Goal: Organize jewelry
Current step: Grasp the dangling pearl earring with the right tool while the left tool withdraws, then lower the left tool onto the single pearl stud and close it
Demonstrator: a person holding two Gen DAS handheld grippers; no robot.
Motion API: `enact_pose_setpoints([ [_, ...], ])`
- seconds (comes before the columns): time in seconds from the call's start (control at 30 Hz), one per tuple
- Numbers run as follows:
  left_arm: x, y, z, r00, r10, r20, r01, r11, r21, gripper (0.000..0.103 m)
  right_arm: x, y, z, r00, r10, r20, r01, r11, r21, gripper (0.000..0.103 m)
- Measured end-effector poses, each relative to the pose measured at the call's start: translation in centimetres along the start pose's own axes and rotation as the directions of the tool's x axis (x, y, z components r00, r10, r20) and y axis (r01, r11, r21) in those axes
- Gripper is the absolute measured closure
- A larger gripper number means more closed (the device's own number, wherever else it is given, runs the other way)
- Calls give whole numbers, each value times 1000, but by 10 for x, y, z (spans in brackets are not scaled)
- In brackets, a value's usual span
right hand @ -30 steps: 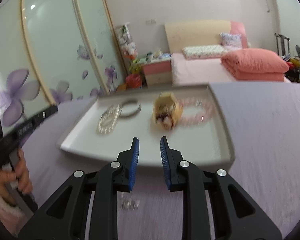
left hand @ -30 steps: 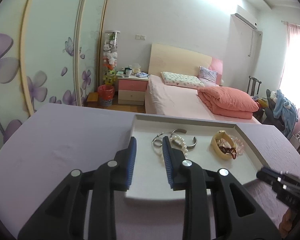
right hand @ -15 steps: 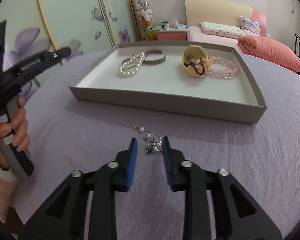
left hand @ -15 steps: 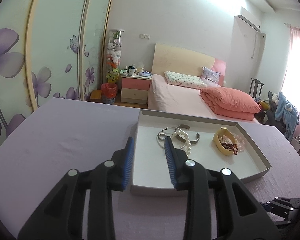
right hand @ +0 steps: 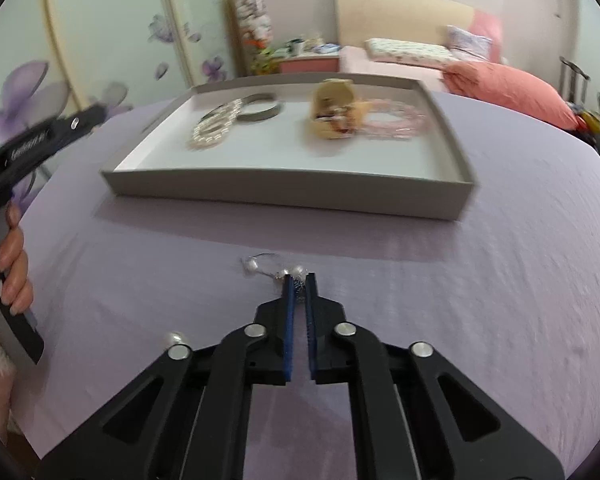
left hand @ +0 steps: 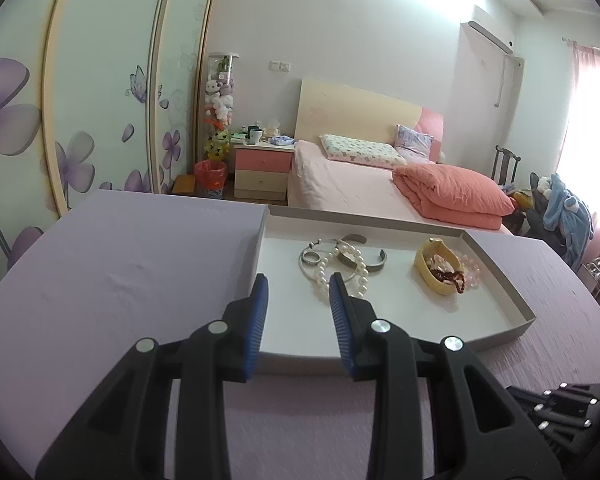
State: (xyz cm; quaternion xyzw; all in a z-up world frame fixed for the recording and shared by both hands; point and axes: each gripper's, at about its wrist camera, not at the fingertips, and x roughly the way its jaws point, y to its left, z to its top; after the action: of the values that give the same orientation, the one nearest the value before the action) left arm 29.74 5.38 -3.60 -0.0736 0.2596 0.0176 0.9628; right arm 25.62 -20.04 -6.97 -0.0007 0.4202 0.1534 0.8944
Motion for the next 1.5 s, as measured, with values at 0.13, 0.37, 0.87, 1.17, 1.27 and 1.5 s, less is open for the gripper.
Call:
enact_pose_setpoints([
  [0.13,-3,-5,-5,1000,-12,-14,12,1000,10,68,-7,-20,-10,1000,-26,-11,26,999,43,100],
  [0.37,-15,-19,-23,997,-61,-54,62,998,24,68,-15,-46,-19,998,-56,-15,57,991,117,100],
  [0.87,-32,-66,-60,971,-157,-178,181,976,122,53,-13,-47,-19,997,-73,-21,74,990,117,100],
  [1.17,-35,-99,-88,928,-203,-312,268,946,181,50,-16,-50,-22,998,-64,-19,66,989,135,100],
  [1.27,-30,-108,-94,921,-187,-342,264,945,194,51,-16,-51,-23,998,-63,-19,65,989,136,100],
  [1.5,-15,-115,-100,904,-157,-397,245,952,182,63,-17,-51,-24,998,-57,-18,59,988,141,100],
])
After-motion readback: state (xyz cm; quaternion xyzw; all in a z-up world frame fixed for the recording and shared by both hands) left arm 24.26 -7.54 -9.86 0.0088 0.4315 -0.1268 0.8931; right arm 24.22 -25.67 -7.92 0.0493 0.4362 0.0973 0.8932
